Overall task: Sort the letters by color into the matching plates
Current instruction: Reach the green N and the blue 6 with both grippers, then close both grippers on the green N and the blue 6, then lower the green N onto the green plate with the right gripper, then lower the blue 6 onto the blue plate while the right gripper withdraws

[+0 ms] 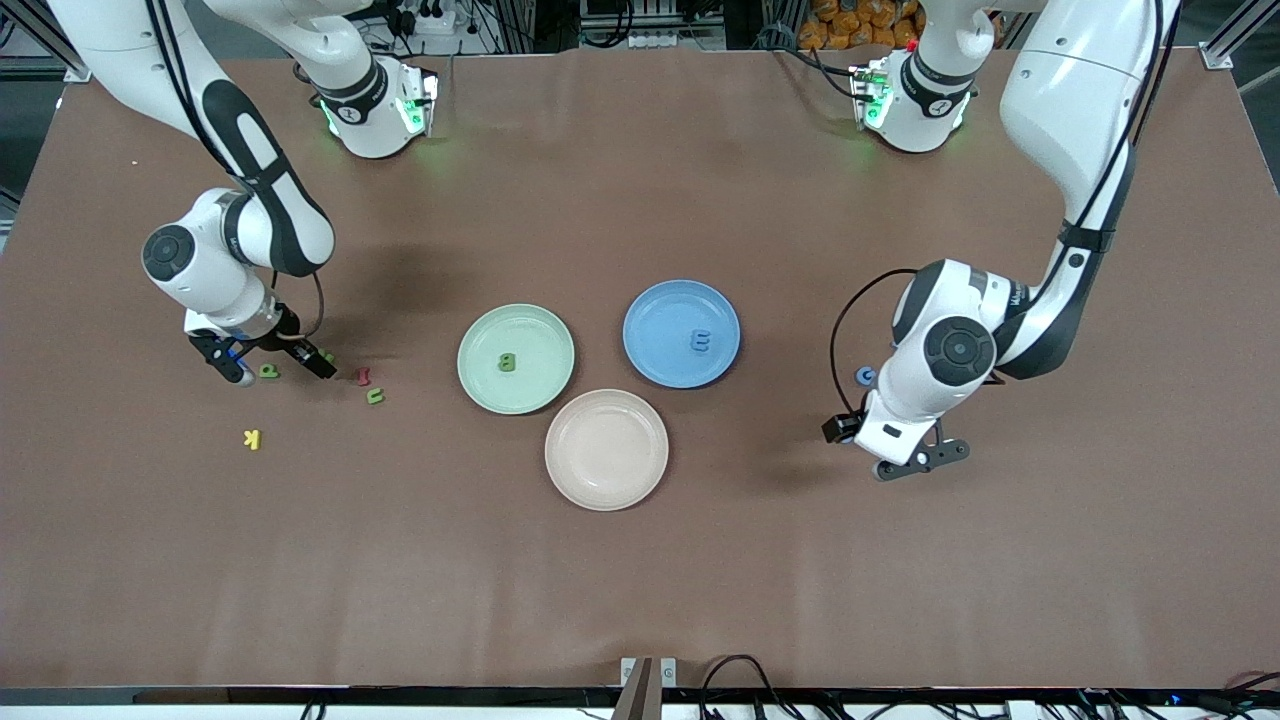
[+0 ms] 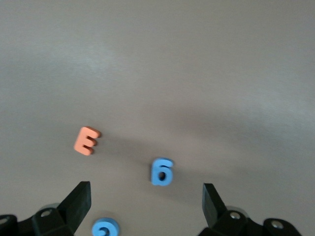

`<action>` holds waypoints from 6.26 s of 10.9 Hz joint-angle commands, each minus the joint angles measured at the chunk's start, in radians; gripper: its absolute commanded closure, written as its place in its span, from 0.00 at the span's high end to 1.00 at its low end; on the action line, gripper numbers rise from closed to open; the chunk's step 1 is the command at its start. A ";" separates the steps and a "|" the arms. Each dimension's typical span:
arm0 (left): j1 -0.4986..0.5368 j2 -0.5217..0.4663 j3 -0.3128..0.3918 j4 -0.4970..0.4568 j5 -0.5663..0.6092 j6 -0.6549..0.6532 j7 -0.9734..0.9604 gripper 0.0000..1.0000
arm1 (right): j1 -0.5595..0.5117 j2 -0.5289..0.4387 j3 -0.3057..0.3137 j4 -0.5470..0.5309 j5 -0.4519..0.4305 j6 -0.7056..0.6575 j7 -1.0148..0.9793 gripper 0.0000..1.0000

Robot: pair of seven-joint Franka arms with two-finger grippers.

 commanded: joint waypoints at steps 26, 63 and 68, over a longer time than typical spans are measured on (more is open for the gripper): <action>0.031 0.106 -0.006 -0.008 0.022 0.104 -0.014 1.00 | 0.027 -0.019 0.002 0.055 0.002 -0.129 -0.264 0.26; -0.127 0.086 -0.018 0.061 0.008 -0.006 -0.242 0.00 | 0.567 0.104 0.007 0.445 -0.159 -0.426 -0.213 0.94; -0.231 0.075 -0.037 0.084 0.008 -0.006 -0.460 0.00 | 0.500 0.063 -0.011 0.442 -0.164 -0.504 -0.239 0.98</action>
